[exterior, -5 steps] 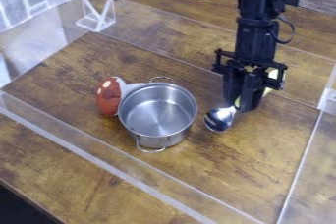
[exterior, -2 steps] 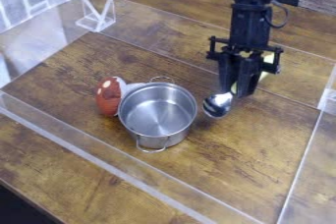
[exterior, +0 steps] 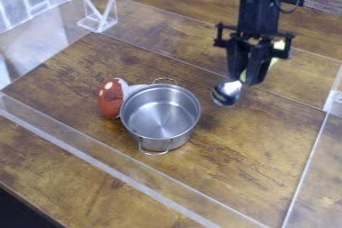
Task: Move the green spoon to the left
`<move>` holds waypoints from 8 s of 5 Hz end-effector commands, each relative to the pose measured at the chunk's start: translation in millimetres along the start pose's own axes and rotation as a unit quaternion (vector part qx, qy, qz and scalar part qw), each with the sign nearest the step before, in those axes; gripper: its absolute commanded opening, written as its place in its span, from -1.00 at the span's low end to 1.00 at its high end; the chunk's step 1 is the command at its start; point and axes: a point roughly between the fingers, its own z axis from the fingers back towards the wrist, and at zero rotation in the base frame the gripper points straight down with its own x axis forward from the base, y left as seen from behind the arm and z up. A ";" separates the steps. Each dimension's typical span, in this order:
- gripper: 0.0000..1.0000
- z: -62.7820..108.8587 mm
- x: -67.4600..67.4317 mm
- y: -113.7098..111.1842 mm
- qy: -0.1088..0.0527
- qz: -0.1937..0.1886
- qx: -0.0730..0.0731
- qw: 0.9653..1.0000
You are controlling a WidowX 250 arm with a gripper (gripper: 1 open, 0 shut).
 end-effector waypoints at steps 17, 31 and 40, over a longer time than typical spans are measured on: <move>-1.00 77.7 -31.6 91.8 -0.018 0.066 -0.043 0.997; -1.00 68.7 -125.8 98.8 -0.158 0.245 -0.025 0.956; 1.00 25.9 -72.7 55.3 -0.138 0.259 -0.025 0.956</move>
